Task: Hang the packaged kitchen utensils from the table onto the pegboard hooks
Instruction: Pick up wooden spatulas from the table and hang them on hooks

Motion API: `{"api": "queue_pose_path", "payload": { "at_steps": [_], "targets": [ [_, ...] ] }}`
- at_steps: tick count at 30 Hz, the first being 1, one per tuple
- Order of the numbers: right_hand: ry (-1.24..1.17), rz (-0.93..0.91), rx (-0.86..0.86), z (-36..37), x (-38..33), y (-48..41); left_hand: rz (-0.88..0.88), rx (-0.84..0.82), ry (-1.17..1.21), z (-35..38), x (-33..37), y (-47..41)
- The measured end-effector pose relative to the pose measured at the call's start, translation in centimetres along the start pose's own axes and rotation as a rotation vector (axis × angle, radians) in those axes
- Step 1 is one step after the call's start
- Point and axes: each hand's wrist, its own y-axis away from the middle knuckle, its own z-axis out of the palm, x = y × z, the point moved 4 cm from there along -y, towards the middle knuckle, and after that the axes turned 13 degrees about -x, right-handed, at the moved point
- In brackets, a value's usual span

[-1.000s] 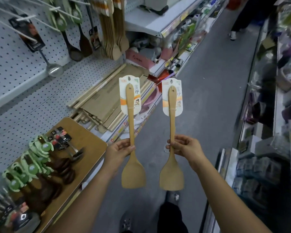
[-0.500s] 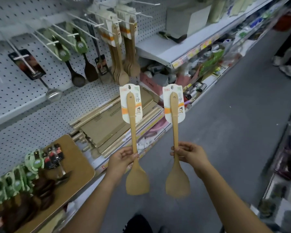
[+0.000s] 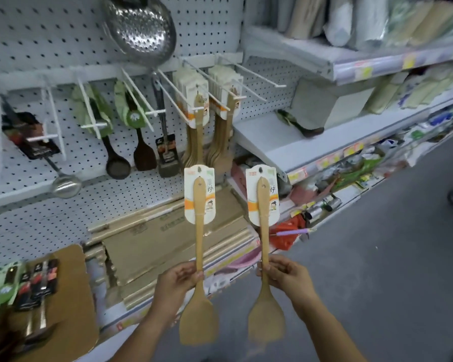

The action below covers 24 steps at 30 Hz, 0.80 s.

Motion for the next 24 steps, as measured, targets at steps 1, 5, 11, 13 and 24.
{"api": "queue_pose_path", "payload": {
  "at_steps": [1, 5, 11, 13, 24],
  "targets": [
    [0.009, -0.008, -0.011, -0.3, -1.0, -1.0, 0.0, 0.021, 0.004, 0.2, 0.5, -0.7],
    [0.023, -0.049, -0.074, -1.4, -5.0, -5.4, 0.043, 0.083, 0.016, 1.2, 2.6, -3.4],
    [0.125, -0.146, -0.216, -3.8, -9.7, -12.1, 0.077, 0.219, 0.0, 2.9, 3.9, -6.3],
    [0.125, -0.156, -0.275, -4.6, -10.7, -13.9, 0.071, 0.265, -0.001, 3.8, 3.9, -6.9],
    [0.169, -0.129, -0.4, -9.8, -13.6, -20.2, 0.04, 0.498, 0.047, 10.8, 3.6, -8.5]
  ]
}}
